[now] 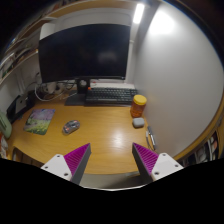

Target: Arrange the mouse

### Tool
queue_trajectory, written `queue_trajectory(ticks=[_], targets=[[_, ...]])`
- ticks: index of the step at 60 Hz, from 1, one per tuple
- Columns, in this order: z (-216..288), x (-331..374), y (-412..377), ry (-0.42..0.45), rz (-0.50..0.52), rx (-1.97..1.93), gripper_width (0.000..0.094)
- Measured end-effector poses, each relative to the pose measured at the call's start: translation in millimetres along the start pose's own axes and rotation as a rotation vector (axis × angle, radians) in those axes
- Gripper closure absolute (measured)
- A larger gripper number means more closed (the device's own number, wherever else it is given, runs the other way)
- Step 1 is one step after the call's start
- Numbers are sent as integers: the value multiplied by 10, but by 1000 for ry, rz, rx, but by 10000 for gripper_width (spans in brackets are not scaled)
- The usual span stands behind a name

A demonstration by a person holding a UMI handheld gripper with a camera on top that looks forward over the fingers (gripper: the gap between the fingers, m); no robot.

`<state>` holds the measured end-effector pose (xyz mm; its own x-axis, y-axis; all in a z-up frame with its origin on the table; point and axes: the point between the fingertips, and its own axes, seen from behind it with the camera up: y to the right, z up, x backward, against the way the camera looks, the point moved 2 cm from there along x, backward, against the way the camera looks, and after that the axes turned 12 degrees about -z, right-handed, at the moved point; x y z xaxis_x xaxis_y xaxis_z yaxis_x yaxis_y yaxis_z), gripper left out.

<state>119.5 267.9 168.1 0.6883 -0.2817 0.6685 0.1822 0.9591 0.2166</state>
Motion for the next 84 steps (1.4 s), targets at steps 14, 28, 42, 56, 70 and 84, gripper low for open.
queue_trajectory(ticks=[14,28,42,56,70,84], targets=[[-55,113,-611,2,67,57,75],[-123,266,-1240,-11,124,82,71],[-166,268,-1735,-17,127,68,73],[-171,83,-2074,-6,71,4,71],[-149,-320,-2337,61,35,-54,71],[-146,-805,-2536,95,17,-48,72]])
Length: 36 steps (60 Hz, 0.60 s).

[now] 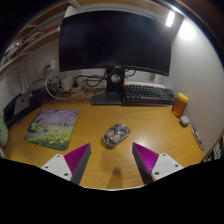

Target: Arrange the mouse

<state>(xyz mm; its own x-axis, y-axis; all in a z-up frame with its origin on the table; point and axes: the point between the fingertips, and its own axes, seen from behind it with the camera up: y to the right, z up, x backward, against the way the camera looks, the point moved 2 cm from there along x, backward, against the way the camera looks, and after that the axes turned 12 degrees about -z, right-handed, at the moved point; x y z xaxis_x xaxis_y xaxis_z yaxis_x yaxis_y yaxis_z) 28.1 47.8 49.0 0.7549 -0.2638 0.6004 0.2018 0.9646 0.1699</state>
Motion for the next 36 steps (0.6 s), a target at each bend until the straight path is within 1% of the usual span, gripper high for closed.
queue_trajectory(ticks=[14,24,36], targets=[[-9,-496,-131,-10,5,23,76],[16,-803,-171,-42,9,17,71],[175,-1018,-258,-48,36,2,63]])
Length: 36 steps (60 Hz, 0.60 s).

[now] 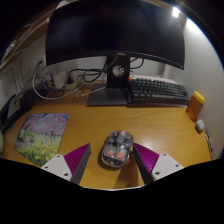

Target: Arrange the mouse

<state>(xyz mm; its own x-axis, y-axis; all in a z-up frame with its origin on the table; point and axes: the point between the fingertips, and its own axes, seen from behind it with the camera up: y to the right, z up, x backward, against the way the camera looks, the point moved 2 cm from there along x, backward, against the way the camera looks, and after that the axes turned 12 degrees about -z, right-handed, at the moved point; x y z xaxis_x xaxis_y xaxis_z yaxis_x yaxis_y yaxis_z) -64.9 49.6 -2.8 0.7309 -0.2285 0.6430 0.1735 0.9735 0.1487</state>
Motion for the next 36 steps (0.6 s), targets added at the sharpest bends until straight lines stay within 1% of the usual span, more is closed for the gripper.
queue_trajectory(ticks=[7,11,13,18,24,29,36], targets=[[88,-89,-92,-4,25,10,71],[129,-134,-127,-7,33,20,112],[146,-154,-130,-7,32,28,152],[181,-197,-133,-6,27,38,487],[209,-195,-138,-1,13,85,516],[294,-128,-192,11,34,84,539],[667,152,-317,47,53,61,543]])
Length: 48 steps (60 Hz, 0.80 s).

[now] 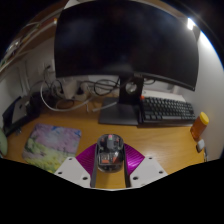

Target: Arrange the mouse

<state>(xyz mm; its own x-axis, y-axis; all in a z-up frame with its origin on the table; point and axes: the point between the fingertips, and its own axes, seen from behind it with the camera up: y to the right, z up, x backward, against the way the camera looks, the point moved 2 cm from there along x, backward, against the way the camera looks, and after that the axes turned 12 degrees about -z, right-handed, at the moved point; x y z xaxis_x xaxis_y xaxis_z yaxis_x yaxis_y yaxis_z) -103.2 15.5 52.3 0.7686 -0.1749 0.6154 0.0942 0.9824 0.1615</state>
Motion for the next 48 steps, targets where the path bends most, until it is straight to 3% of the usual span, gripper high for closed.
queue_trajectory(ticks=[11,17,37,43,48], targets=[[649,430,-691,52,104,-35,544],[742,544,-1276,62,161,-27,545],[-229,269,-2394,-66,166,50,543],[-339,228,-2400,-42,144,62,532],[-349,233,-2415,-30,134,67,468]])
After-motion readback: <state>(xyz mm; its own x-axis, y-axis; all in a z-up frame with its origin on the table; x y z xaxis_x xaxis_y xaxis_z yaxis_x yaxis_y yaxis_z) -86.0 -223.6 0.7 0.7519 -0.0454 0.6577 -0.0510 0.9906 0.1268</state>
